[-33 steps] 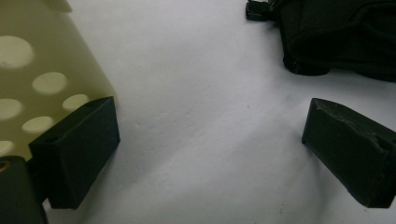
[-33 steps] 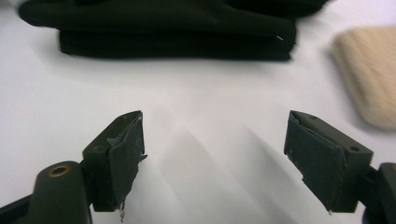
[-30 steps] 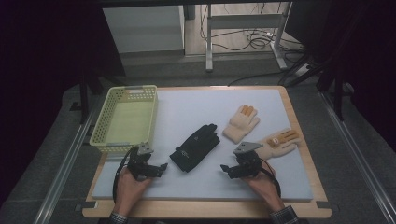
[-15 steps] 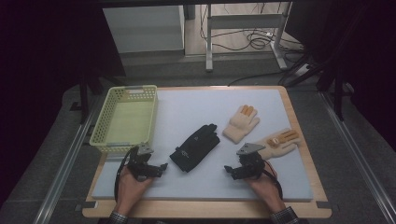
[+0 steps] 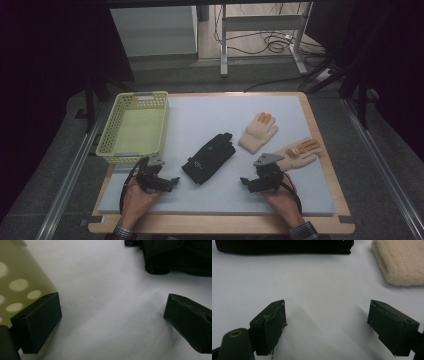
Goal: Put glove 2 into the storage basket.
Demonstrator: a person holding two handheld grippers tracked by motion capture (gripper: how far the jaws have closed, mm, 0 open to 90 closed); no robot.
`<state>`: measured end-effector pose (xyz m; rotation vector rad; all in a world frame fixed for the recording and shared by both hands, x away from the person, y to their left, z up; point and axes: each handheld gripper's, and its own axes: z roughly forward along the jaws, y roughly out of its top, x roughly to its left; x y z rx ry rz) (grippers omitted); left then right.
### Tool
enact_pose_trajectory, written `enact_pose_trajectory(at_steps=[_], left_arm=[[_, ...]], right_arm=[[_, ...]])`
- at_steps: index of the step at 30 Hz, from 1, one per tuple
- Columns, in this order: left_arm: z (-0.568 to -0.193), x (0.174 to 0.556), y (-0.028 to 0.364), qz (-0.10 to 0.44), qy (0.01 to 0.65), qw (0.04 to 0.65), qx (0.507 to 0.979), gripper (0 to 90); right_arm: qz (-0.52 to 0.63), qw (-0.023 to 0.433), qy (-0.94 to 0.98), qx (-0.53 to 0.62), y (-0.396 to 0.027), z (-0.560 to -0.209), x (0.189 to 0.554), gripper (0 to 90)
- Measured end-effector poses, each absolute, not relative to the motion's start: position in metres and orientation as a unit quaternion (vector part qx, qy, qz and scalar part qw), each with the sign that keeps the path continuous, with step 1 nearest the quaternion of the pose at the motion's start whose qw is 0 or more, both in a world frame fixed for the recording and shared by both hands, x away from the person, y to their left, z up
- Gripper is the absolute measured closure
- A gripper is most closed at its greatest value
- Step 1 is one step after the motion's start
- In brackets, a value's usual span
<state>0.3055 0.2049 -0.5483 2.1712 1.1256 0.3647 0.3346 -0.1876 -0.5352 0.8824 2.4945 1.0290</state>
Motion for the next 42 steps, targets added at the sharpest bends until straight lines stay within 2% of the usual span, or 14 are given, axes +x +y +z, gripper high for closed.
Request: enact_pose_trajectory(at_steps=[4,14,19,38,42], left_arm=[[-0.544,0.304,0.201,0.142,0.419,0.326,0.836,1.6],[-0.527,0.304,0.189,0.107,0.388,0.365,0.839,0.0],[-0.516,0.308,0.177,0.112,0.368,0.372,0.845,0.0],[-0.513,0.342,0.116,0.083,0.341,0.360,0.865,0.0],[-0.516,0.345,0.101,0.097,0.337,0.348,0.869,0.0]], right_arm=[[0.358,0.151,0.869,0.307,-0.188,-0.535,0.335,14.9],[0.358,0.151,0.869,0.307,-0.188,-0.535,0.334,14.9],[0.358,0.152,0.869,0.307,-0.188,-0.535,0.334,14.9],[0.358,0.152,0.868,0.307,-0.188,-0.535,0.334,14.9],[0.359,0.152,0.868,0.307,-0.188,-0.535,0.334,14.9]])
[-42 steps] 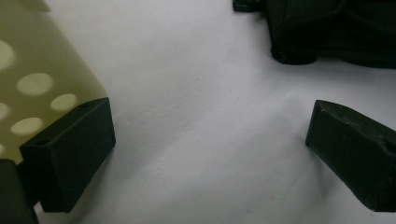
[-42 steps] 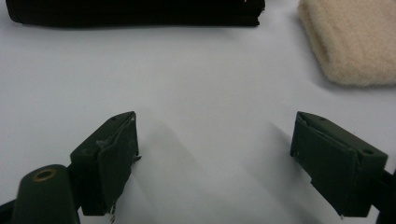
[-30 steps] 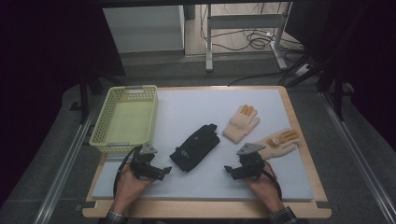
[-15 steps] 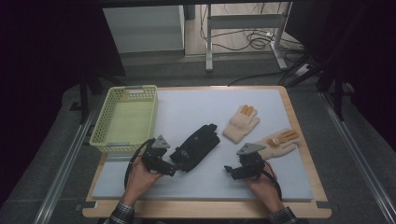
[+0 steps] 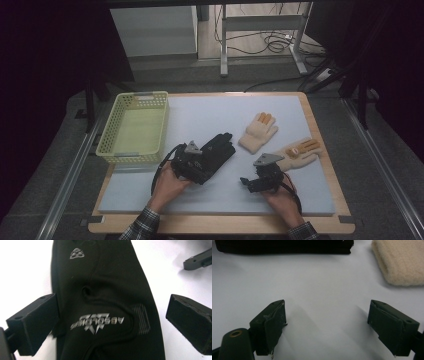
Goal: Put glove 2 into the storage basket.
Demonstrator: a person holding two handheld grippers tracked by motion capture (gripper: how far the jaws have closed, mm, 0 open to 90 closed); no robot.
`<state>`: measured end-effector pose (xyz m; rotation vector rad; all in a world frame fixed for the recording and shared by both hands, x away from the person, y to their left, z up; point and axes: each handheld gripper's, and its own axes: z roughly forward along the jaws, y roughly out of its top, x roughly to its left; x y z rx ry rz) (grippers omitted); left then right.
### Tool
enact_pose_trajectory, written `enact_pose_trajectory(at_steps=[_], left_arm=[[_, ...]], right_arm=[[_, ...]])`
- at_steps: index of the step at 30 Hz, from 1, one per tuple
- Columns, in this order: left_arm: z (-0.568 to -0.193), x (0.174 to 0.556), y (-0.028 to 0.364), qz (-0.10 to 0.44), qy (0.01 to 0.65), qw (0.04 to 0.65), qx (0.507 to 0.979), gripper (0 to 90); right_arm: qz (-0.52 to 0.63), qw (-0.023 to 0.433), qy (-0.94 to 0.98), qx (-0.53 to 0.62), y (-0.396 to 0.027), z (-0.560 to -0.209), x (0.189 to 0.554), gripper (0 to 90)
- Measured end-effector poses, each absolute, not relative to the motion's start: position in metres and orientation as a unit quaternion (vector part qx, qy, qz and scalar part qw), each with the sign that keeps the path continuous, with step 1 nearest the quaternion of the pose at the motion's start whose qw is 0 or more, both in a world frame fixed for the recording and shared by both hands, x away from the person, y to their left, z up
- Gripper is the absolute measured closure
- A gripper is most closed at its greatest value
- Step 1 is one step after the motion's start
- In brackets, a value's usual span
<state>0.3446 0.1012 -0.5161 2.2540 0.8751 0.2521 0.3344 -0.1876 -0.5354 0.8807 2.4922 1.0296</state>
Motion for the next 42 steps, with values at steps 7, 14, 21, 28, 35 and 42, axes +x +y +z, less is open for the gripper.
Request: enact_pose_trajectory(at_steps=[7,14,21,28,35,42], left_arm=[[-0.527,0.360,0.092,0.119,0.346,0.315,0.875,0.0],[-0.538,0.372,0.093,0.087,0.353,0.325,0.873,0.0],[-0.538,0.368,0.086,0.098,0.356,0.318,0.873,0.0],[-0.536,0.366,0.083,0.107,0.361,0.308,0.874,2.5],[-0.531,0.371,0.093,0.106,0.367,0.316,0.868,33.3],[-0.529,0.373,0.098,0.103,0.367,0.324,0.866,52.7]], right_arm=[[0.359,0.152,0.868,0.307,-0.188,-0.535,0.334,14.9],[0.359,0.152,0.868,0.307,-0.188,-0.535,0.334,14.9],[0.359,0.152,0.868,0.307,-0.188,-0.535,0.334,14.9],[0.359,0.151,0.868,0.307,-0.188,-0.535,0.334,14.9],[0.359,0.152,0.868,0.307,-0.188,-0.535,0.334,14.9],[0.359,0.152,0.868,0.307,-0.188,-0.535,0.334,14.9]])
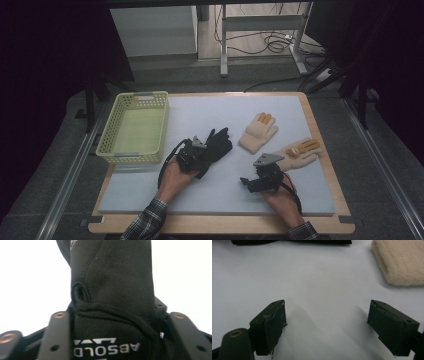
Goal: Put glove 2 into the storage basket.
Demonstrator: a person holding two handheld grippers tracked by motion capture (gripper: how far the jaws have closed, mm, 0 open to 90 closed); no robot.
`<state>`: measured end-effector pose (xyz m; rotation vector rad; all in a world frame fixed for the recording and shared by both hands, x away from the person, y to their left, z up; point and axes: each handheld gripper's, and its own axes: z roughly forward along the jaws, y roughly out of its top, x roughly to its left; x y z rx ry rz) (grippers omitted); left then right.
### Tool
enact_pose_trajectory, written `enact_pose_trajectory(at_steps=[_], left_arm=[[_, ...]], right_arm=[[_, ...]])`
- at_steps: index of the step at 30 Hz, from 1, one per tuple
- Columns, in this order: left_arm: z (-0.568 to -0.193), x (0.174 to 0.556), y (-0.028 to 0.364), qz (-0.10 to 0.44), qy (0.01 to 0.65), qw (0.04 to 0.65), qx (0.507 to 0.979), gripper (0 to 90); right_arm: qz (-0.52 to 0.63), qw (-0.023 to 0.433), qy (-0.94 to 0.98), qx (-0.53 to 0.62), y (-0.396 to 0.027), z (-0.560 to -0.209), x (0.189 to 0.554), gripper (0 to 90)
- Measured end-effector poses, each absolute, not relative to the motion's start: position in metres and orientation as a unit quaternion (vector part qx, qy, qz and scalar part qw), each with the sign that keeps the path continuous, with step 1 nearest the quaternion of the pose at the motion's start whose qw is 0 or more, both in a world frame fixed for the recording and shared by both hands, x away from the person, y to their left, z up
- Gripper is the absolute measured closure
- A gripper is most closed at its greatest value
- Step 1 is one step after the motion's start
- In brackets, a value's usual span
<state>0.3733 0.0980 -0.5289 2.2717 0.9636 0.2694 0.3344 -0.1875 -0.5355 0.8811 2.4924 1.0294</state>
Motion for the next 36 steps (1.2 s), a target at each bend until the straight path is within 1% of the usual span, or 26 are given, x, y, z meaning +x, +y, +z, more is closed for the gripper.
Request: enact_pose_trajectory(at_steps=[3,7,15,25,36], left_arm=[[-0.527,0.373,0.097,0.102,0.367,0.323,0.866,58.7],[-0.525,0.376,0.098,0.094,0.372,0.324,0.865,60.9],[-0.512,0.379,0.100,0.094,0.380,0.331,0.858,61.9],[-0.483,0.385,0.106,0.098,0.390,0.342,0.850,61.8],[-0.450,0.394,0.122,0.118,0.404,0.338,0.842,61.4]], right_arm=[[0.359,0.152,0.868,0.307,-0.188,-0.535,0.334,14.9],[0.359,0.152,0.868,0.307,-0.188,-0.535,0.334,14.9],[0.359,0.152,0.868,0.307,-0.188,-0.535,0.334,14.9],[0.358,0.152,0.869,0.307,-0.188,-0.535,0.334,14.9],[0.359,0.152,0.868,0.307,-0.188,-0.535,0.334,14.9]])
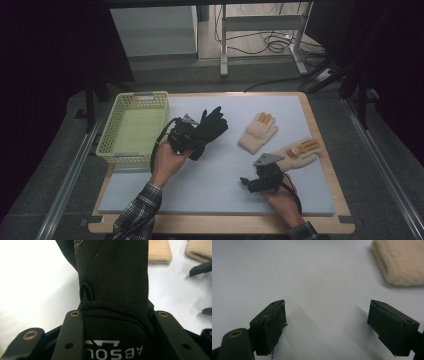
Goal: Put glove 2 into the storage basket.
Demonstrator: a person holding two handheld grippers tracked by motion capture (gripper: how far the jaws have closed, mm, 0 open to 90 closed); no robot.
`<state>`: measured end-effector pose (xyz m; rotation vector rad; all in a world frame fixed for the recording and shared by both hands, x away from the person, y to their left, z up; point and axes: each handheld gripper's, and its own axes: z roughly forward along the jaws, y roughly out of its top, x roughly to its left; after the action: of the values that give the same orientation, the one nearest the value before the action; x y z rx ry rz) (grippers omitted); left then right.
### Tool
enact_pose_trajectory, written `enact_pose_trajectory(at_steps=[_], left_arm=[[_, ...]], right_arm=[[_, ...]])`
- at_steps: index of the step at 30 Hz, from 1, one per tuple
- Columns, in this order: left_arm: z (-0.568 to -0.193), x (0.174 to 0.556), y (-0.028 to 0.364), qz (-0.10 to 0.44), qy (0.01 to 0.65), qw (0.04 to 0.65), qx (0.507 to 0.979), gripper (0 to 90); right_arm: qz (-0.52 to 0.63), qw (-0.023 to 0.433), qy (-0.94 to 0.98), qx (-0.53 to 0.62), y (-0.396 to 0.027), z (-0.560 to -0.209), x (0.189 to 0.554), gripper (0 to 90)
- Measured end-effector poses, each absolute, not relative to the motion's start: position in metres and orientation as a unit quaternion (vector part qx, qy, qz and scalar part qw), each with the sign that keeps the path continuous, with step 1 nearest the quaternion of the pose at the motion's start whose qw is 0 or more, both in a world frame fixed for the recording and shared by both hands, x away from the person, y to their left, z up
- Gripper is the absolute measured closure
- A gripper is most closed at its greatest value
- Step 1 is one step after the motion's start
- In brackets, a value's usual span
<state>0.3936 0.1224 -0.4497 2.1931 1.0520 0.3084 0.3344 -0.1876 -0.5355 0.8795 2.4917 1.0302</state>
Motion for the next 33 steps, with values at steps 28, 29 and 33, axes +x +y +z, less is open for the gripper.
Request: enact_pose_trajectory(at_steps=[28,29,33], left_arm=[[-0.423,0.418,0.263,0.202,0.533,0.299,0.765,60.8],[-0.423,0.418,0.269,0.204,0.537,0.297,0.763,60.7],[-0.429,0.419,0.293,0.209,0.559,0.292,0.748,60.3]], right_arm=[[0.359,0.153,0.868,0.306,-0.188,-0.536,0.335,14.9],[0.359,0.153,0.868,0.306,-0.188,-0.536,0.335,14.9],[0.359,0.153,0.868,0.306,-0.188,-0.536,0.335,14.9]])
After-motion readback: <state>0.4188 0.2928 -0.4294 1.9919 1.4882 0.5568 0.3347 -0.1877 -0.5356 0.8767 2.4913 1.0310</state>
